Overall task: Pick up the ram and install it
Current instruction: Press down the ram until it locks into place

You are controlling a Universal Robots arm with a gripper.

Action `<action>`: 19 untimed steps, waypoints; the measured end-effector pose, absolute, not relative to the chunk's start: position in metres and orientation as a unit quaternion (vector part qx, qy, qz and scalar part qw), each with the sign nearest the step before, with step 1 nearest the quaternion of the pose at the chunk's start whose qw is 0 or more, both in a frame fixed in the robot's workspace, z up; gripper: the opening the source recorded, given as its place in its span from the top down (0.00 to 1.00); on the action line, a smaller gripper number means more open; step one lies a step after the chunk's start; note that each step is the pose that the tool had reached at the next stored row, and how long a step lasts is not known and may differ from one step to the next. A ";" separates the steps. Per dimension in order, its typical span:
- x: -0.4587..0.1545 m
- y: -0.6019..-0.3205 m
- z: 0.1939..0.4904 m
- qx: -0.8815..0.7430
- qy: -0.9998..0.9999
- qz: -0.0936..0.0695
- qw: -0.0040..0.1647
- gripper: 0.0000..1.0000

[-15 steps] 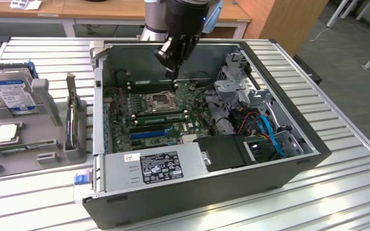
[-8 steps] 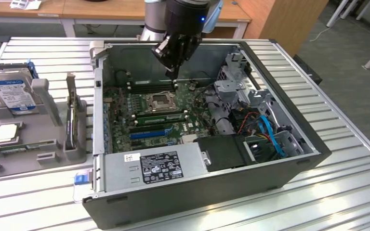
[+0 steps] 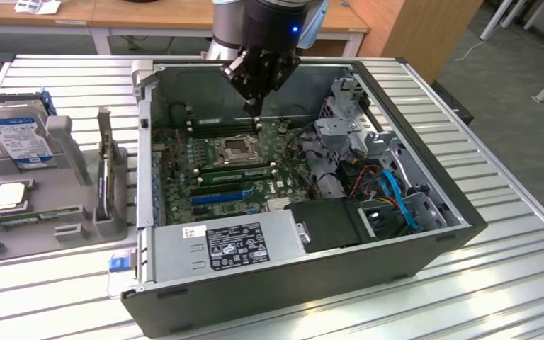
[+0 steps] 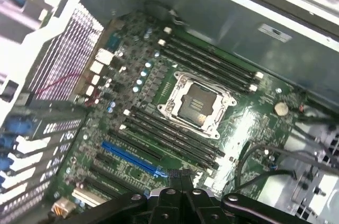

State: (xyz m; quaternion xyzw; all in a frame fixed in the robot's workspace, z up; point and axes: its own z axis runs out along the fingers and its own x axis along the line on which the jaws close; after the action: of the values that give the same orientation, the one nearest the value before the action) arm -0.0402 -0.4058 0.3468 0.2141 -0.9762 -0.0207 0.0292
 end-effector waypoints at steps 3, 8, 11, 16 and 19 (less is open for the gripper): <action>-0.040 -0.406 0.347 0.187 -0.982 -0.022 0.029 0.89; -0.040 -0.406 0.347 0.143 -0.989 -0.023 0.028 0.89; -0.040 -0.406 0.347 0.115 -0.993 -0.024 0.027 0.89; -0.040 -0.406 0.347 0.070 -0.997 -0.025 0.026 0.89; -0.040 -0.406 0.347 0.043 -0.998 -0.025 0.025 0.89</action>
State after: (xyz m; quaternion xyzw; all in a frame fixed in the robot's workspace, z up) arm -0.0402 -0.4058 0.3468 0.0429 -0.9984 -0.0254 0.0252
